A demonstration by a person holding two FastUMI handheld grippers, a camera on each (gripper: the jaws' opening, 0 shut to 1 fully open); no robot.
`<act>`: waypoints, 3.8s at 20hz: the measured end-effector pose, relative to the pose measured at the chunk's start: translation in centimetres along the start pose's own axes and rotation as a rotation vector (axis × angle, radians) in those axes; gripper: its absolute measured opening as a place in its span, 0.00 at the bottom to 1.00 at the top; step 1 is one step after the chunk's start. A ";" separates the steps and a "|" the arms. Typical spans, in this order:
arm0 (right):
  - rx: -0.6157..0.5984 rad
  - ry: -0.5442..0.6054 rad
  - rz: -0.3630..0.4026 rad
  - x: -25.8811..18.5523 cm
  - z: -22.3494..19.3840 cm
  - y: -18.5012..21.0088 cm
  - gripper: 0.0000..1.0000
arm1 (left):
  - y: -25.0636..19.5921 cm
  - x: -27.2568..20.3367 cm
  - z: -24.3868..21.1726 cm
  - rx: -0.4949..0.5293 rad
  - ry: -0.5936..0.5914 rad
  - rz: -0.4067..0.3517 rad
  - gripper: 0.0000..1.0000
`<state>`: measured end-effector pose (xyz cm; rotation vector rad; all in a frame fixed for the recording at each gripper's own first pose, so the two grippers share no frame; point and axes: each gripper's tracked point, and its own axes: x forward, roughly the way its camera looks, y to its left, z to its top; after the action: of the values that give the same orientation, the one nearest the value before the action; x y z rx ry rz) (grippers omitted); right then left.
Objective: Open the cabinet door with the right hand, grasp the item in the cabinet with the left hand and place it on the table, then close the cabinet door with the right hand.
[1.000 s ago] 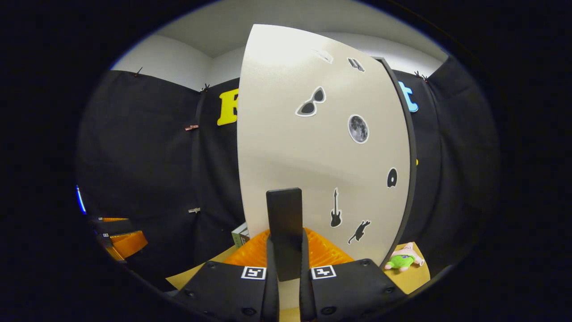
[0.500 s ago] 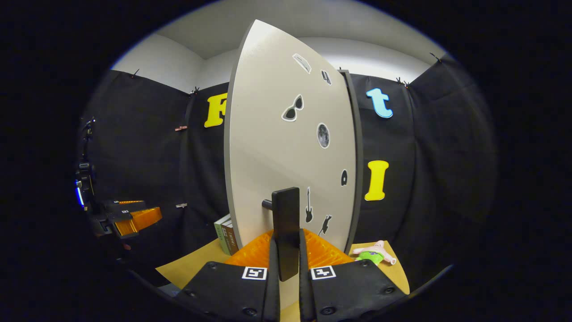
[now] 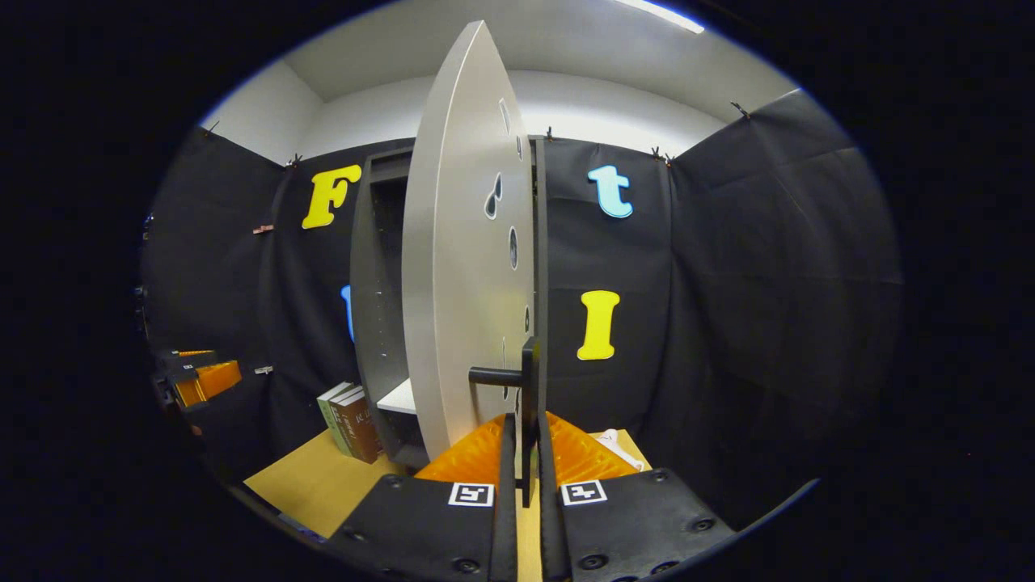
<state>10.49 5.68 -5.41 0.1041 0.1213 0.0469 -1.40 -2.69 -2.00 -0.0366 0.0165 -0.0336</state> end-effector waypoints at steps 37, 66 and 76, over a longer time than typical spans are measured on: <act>0.008 -0.041 -0.195 1.8 -0.9 -21.6 0.98 | -19.3 27.7 -1.4 0.111 0.217 -0.217 0.92; 0.016 0.029 -0.261 2.1 -2.9 -26.4 0.98 | -18.7 39.2 -11.0 0.075 0.507 -0.208 0.23; 0.032 -0.008 -0.227 0.6 -1.5 -20.9 0.98 | -14.7 27.6 -7.8 0.060 0.396 -0.232 0.23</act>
<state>11.77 -14.87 -9.16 0.1215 0.1256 -0.1820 25.52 -18.60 -9.70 0.0283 0.4076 -0.2726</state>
